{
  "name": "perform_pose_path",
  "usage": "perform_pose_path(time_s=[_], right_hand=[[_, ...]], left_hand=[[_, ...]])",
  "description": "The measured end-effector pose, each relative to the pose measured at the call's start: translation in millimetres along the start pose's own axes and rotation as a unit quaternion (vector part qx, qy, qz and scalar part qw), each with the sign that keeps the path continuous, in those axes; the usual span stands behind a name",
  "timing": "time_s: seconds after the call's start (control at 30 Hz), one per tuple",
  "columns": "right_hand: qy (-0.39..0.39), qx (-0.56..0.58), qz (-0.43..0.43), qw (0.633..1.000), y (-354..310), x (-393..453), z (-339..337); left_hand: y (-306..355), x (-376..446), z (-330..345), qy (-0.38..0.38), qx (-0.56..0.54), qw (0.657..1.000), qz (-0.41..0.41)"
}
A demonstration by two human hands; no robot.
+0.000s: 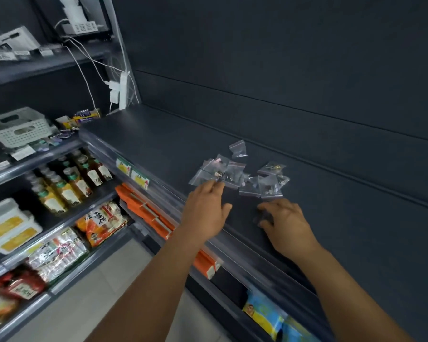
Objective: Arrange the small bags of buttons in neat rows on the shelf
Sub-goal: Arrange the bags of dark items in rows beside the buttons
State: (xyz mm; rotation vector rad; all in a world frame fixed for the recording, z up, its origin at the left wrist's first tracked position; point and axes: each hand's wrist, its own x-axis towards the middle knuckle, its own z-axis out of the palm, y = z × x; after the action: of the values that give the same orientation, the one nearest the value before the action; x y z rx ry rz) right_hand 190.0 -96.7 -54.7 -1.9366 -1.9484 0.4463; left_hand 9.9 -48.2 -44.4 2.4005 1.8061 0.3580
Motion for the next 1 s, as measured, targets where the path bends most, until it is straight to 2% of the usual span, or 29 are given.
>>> perform_pose_path(time_s=[0.17, 0.33, 0.4, 0.5, 0.57, 0.67, 0.8, 0.9, 1.0], right_hand=[[0.024, 0.038, 0.047, 0.998, -29, 22, 12], [0.057, 0.057, 0.085, 0.993, -39, 27, 13], [0.054, 0.046, 0.106, 0.992, -38, 25, 12], [0.049, 0.042, 0.148, 0.987, -38, 23, 11], [0.049, 0.034, 0.172, 0.983, -39, 23, 12], [0.041, 0.016, 0.197, 0.979, -40, 27, 14], [0.033, 0.022, 0.212, 0.976, -43, 32, 14], [0.072, 0.073, 0.215, 0.971, -44, 28, 15], [0.134, 0.134, 0.227, 0.955, -44, 18, 12]], left_hand=[[-30, 24, 9, -0.055, 0.02, 0.998, 0.034], [-38, 19, 11, -0.051, -0.082, 0.981, 0.17], [-41, 19, 9, -0.028, -0.132, 0.972, 0.191], [-43, 29, 9, 0.007, -0.147, 0.98, 0.132], [-44, 40, 12, 0.003, -0.094, 0.992, 0.079], [-42, 52, 19, -0.024, -0.027, 0.997, 0.062], [-34, 59, 21, -0.048, -0.096, 0.993, 0.041], [-30, 57, 17, -0.043, -0.169, 0.983, 0.051], [-22, 52, 11, -0.054, -0.272, 0.958, 0.069]])
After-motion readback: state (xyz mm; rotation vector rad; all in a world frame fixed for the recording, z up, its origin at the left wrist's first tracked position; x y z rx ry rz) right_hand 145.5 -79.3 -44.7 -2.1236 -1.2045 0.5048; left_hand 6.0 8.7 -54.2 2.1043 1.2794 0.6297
